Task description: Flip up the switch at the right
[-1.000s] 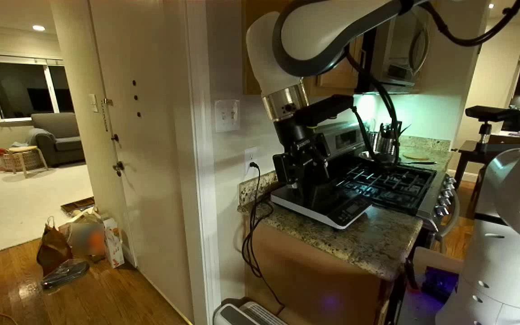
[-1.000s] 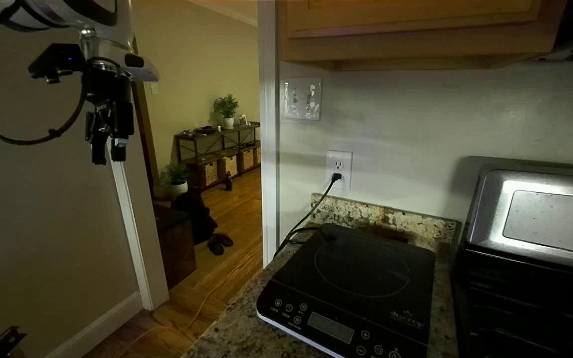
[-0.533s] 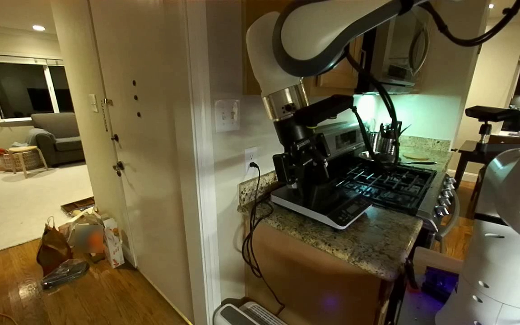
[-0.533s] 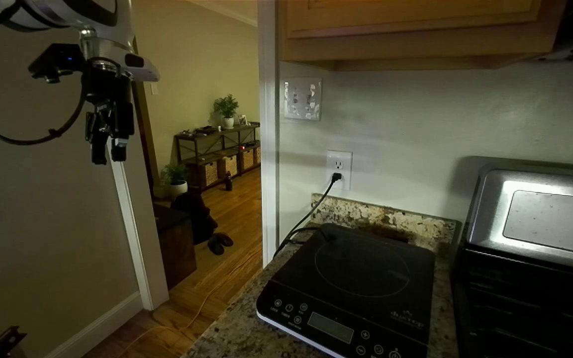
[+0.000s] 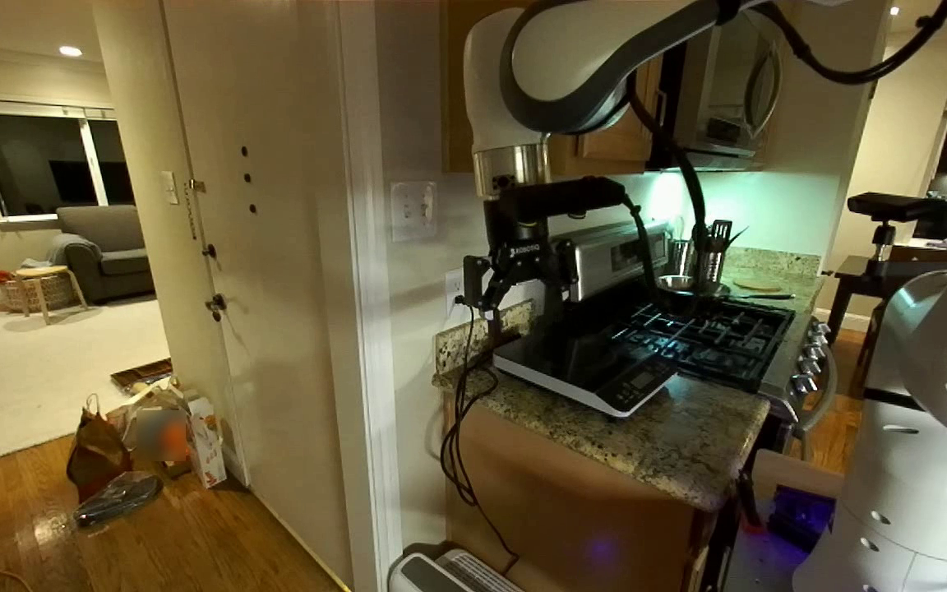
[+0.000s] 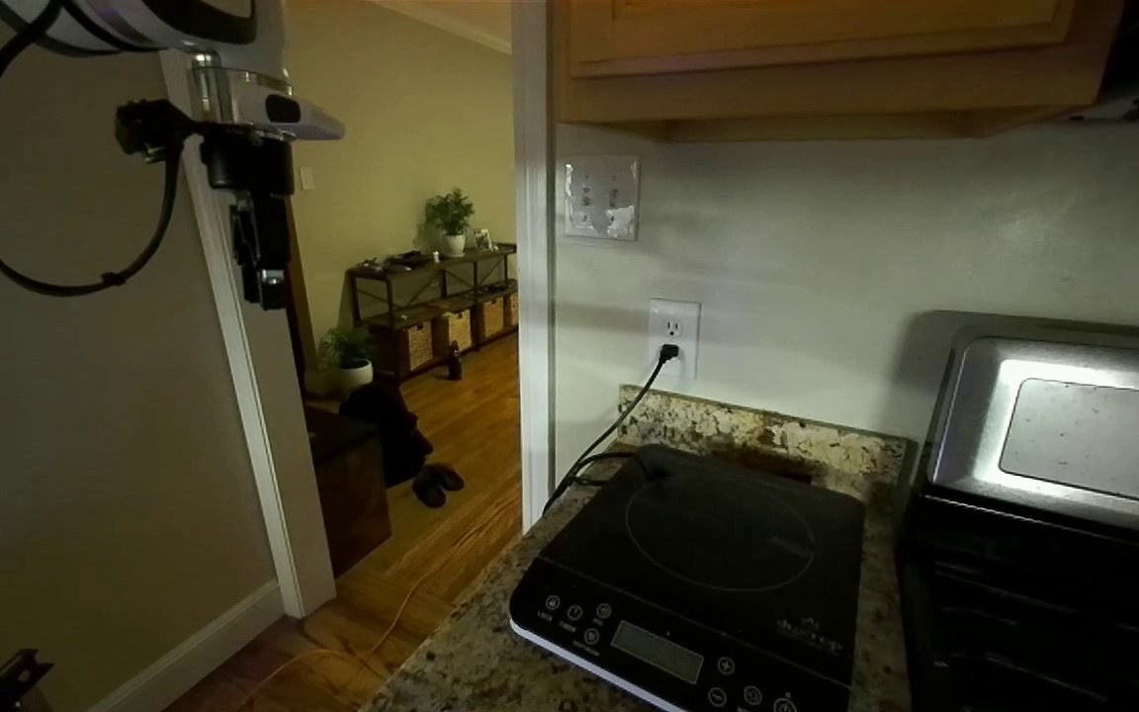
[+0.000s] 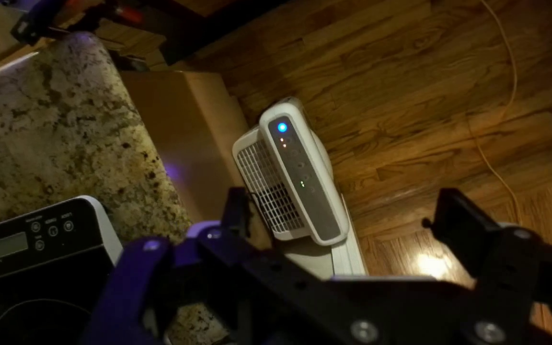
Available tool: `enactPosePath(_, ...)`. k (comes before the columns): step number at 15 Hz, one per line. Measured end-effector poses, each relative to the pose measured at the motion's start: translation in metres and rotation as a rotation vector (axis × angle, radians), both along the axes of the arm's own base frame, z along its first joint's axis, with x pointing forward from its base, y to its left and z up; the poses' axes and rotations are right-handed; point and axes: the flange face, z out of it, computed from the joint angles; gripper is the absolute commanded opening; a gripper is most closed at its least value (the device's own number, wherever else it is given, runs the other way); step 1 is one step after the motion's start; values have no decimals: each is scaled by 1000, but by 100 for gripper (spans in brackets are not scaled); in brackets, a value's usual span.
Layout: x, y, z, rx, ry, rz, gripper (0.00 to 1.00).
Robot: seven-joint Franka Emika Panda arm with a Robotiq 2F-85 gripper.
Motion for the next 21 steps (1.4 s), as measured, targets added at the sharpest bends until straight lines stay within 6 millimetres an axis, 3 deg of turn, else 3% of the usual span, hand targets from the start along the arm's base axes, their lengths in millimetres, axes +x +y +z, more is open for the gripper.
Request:
enactPosePath(8,29,-31,30,84,-258,-265,100)
enactPosePath(14,44,-85,56,118,-499,-444,100)
enactPosePath(18,48,-121,60,130,-649,-564,100)
enactPosePath(21,46,-136,56,131,-694,-605,100)
